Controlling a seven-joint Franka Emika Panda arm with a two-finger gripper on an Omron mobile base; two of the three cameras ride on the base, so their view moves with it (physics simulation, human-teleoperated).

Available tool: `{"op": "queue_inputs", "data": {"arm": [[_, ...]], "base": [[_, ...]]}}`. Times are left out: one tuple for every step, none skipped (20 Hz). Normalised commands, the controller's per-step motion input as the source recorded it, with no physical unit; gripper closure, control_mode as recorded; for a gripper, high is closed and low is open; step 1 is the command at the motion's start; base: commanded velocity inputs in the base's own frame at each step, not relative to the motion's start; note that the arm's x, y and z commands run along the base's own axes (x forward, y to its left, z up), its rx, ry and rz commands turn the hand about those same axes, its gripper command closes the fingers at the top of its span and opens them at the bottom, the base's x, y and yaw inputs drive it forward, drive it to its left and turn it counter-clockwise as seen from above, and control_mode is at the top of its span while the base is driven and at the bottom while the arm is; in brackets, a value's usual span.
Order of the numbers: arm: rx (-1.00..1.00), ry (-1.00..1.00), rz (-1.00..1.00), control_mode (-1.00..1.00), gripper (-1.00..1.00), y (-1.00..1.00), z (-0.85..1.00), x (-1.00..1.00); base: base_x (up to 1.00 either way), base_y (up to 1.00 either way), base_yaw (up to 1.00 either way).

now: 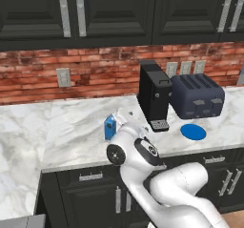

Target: Take a sugar cube from the saucer and place it inside the coffee. Then, grab milk from the fridge and place it next to the coffee on the counter to sweeten the coffee.

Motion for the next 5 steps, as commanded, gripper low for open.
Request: {"op": "queue_inputs", "data": {"arm": [[0.62, -0.28, 0.00, -1.00, -1.00, -0.86, 0.01, -0.36], [0.60, -0.27, 0.00, -1.00, -1.00, -0.83, 0.01, -0.36], [0.55, -0.26, 0.00, -1.00, -1.00, -0.79, 0.00, -0.36], [0.53, -0.26, 0.00, -1.00, -1.00, -0.74, 0.00, -0.39], [0.51, -0.27, 0.00, -1.00, -1.00, -0.72, 0.00, -0.40]], "base": [[0.00, 0.00, 0.00], [0.00, 0.00, 0.00], [0.00, 0.00, 0.00], [0.00, 0.00, 0.00], [0.00, 0.00, 0.00]]}}
